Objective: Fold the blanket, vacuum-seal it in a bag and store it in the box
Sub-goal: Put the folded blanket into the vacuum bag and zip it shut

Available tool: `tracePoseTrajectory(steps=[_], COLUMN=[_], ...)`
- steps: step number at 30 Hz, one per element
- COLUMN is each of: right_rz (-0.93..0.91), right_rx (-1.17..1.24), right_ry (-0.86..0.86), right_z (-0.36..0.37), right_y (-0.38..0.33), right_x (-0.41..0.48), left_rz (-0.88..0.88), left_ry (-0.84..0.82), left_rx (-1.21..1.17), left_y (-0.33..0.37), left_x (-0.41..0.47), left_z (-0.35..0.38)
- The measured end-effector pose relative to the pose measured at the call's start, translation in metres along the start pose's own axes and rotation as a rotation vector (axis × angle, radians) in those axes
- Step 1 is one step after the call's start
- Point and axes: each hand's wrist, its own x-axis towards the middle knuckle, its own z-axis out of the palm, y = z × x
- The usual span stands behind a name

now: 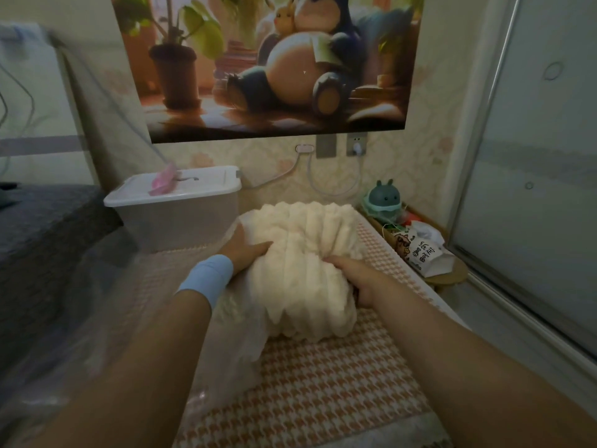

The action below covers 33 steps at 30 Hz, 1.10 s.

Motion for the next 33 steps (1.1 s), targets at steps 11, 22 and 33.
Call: tracePoseTrajectory(steps=[11,22,33], right_rz=[-0.150,-0.502,-0.377], right_rx=[-1.198,-1.344,-1.231], right_ry=[-0.129,0.161,-0.234], right_z=[0.016,0.050,0.061], right_y=[-0.002,-0.091,-0.063], right_x=[-0.143,-0.102,-0.090], left_rz=[0.229,0.159,0.091], left_ry=[-0.345,-0.150,-0.028], left_rx=[0.559,0.560,0.892], left_y=[0.005,0.033,0.066], left_x=[-0.050,-0.066,-0.030], left_z=[-0.052,-0.039,-0.045])
